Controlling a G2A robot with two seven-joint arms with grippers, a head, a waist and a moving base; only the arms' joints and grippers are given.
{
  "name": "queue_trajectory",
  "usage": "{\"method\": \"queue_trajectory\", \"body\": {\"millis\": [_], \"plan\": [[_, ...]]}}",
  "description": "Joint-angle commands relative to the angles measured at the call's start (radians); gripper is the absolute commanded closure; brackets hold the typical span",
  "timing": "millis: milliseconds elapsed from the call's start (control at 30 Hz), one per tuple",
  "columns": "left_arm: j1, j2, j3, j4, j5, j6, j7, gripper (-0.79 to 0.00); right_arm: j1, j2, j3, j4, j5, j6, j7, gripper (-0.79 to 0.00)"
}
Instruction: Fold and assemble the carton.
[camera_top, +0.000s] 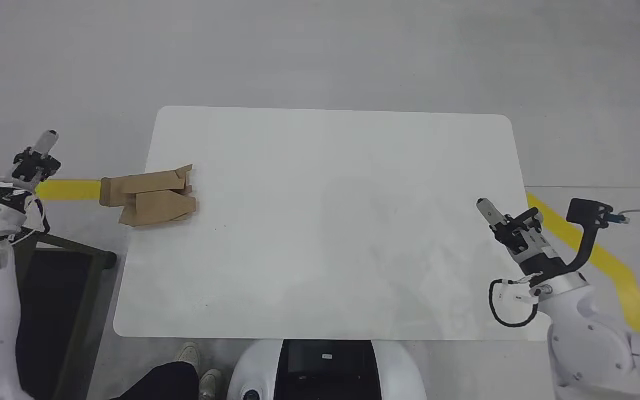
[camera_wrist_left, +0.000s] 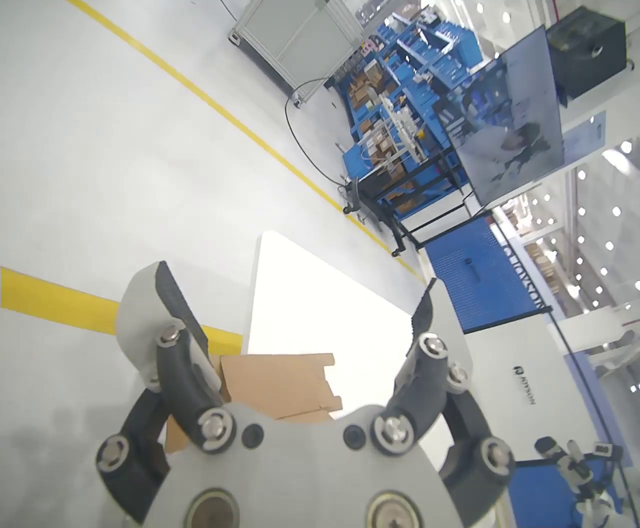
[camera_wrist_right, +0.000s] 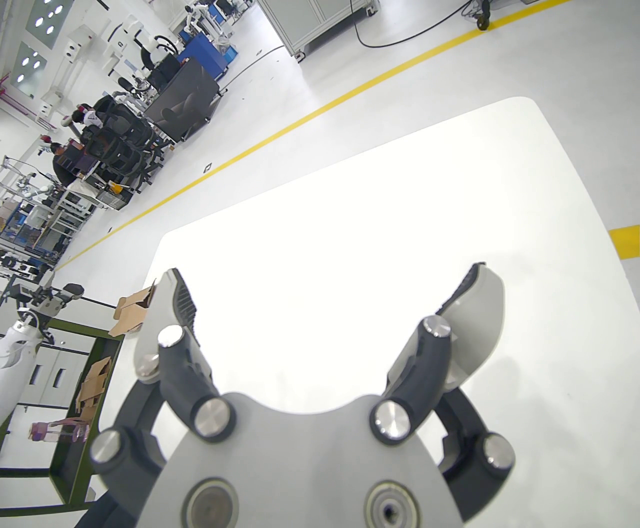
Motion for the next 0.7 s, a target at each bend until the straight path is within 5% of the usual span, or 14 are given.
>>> {"method": "queue_trajectory", "body": {"millis": [0, 667], "plan": [[0.003, 0.002, -0.016, 0.036, -0.073, 0.002, -0.037, -0.785, 0.0, 0.0, 0.0, 0.0, 0.0, 0.0, 0.0, -0.785], [-0.029, -0.001, 0.047, 0.362, -0.106, -0.023, -0.127, -0.785, 0.0, 0.0, 0.0, 0.0, 0.0, 0.0, 0.0, -0.785]]}}
